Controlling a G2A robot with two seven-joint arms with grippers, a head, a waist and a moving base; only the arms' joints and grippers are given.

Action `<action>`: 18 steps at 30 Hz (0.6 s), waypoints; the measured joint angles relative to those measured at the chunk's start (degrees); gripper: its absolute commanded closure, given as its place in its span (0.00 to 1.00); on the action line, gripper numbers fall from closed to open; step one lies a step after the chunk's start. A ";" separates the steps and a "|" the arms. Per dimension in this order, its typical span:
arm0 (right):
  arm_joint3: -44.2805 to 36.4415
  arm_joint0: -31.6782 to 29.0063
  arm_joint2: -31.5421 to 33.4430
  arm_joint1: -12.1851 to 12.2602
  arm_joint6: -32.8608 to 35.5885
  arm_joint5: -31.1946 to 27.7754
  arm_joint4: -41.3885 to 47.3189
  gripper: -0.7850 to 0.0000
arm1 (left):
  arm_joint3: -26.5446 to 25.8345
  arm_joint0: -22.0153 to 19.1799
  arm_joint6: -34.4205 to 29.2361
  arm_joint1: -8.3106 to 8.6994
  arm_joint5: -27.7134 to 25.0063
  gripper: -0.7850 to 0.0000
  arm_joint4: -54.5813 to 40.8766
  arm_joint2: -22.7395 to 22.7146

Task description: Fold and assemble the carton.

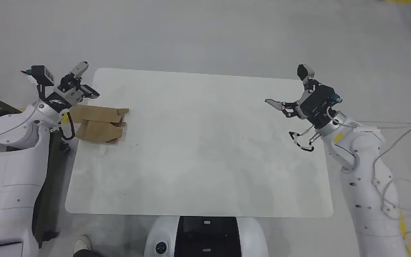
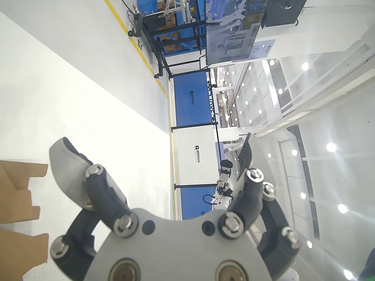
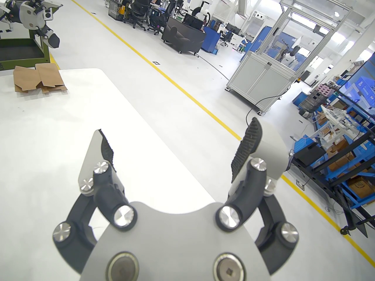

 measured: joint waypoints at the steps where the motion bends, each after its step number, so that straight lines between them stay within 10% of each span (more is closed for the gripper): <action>1: 0.00 0.00 0.00 0.00 0.00 0.00 0.00 0.00 | -0.01 0.16 -0.46 -0.09 0.85 0.00 -0.91 0.11; 18: 0.00 0.00 0.00 0.00 0.00 0.00 0.00 0.00 | 27.43 -4.60 -8.75 2.14 -19.60 0.00 4.01 -8.69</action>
